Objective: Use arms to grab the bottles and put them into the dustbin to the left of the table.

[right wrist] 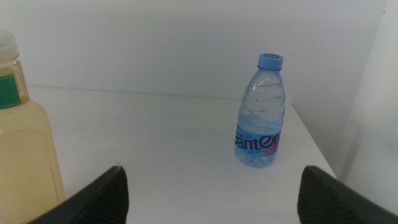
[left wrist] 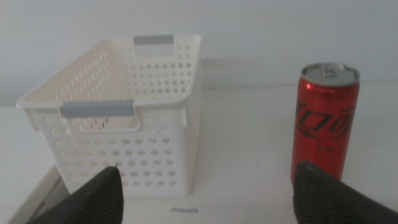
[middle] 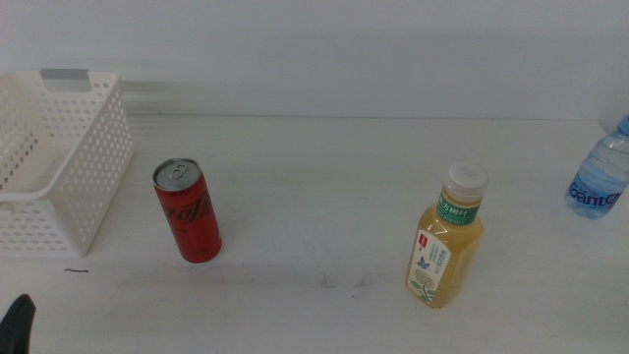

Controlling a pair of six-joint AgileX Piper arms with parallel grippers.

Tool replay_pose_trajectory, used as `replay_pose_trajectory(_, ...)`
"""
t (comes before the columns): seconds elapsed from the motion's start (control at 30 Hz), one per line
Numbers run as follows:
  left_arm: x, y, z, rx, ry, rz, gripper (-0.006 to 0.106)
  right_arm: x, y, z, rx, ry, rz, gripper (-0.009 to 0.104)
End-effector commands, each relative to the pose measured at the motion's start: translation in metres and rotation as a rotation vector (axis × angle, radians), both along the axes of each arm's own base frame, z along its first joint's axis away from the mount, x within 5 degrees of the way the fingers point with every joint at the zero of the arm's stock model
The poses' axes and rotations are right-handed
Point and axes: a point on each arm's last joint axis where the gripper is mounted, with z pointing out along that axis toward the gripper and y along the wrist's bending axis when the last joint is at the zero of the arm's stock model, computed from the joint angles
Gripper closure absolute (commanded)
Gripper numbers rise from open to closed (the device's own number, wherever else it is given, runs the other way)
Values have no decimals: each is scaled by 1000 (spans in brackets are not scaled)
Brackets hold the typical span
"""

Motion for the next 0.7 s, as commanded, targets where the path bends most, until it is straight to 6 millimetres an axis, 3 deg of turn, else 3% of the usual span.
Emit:
replay_pose_trajectory(0.0, 0, 0, 4, -6, -43, -5, 7, 0, 0, 0, -5, -7, -7, 23)
replay_pose_trajectory(0.2, 34, -11, 7, -29, 0, -126, 7, 0, 0, 0, -5, -7, -7, 23)
replay_pose_trajectory(0.4, 76, -35, -11, -19, 56, -267, 7, 0, 0, 0, -5, -7, -7, 23)
replay_pose_trajectory(0.67, 98, -48, -30, -28, 31, -311, 7, 0, 0, 0, -2, -7, -7, 23)
